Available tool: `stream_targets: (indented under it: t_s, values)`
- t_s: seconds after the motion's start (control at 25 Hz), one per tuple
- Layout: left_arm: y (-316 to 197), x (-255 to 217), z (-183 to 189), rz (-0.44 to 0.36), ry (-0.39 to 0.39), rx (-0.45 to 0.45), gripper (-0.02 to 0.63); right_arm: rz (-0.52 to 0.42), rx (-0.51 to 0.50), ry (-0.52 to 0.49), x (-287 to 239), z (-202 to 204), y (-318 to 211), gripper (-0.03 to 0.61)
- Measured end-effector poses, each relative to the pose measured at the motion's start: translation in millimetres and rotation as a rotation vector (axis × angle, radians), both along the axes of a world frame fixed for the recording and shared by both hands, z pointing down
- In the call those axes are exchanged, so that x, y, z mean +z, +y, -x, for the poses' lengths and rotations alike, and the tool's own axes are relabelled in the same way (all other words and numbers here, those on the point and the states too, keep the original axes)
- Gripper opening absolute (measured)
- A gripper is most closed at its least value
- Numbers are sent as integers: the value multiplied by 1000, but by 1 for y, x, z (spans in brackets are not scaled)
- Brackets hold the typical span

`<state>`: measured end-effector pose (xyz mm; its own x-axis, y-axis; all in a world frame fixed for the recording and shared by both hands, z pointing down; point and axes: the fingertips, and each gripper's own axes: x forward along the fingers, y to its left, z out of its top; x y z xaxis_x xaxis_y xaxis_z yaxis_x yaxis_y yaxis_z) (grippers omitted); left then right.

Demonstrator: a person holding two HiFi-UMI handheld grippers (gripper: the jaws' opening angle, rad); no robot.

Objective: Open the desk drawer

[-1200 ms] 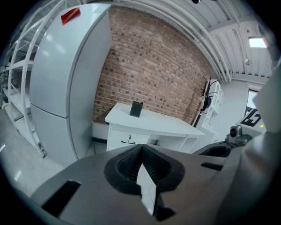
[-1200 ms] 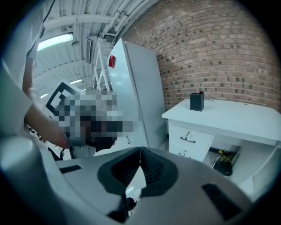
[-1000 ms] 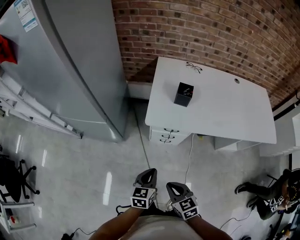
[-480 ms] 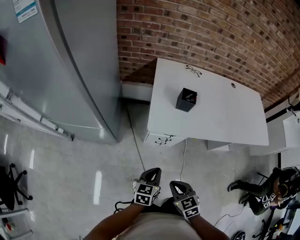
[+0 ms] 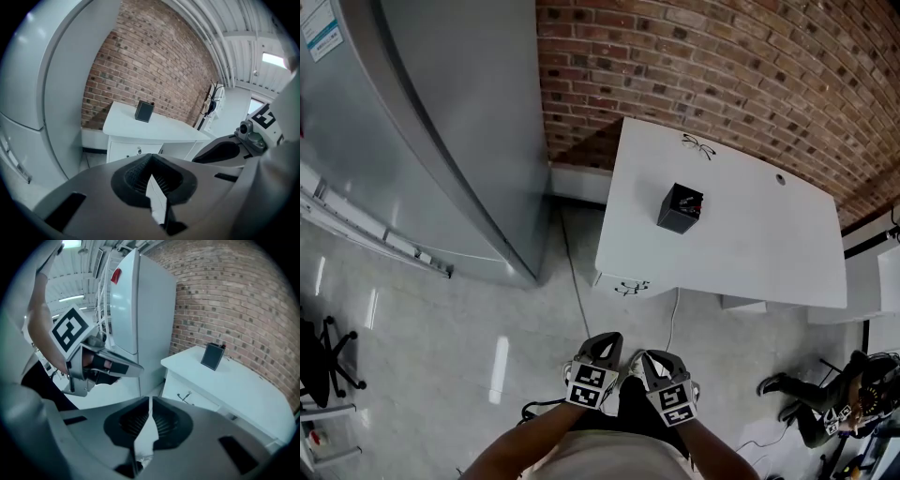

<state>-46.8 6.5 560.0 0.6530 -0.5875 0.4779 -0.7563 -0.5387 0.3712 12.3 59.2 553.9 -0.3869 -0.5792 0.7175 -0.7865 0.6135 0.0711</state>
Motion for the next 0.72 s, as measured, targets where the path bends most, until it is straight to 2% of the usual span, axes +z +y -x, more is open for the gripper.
stream_targets:
  t_s: [0.12,0.28,0.36,0.6,0.72]
  values:
    - [-11,5,-6,19,-22,-30,6,-12,-53,67,19,-18,-23,18]
    - [-22,7,-13,-1,-38,-41,6,-31,-102,152,49,-37,-54,32]
    - [-23,14,-8,27,-36,-89,6,-31,-131,176,65,-40,-67,85]
    - [-16,45,2,94,-33,-191,6,-60,-243,293,119,-48,-105,87]
    - [-8,61,3,122,-20,-224,6,-72,-264,351,146,-56,-123,123]
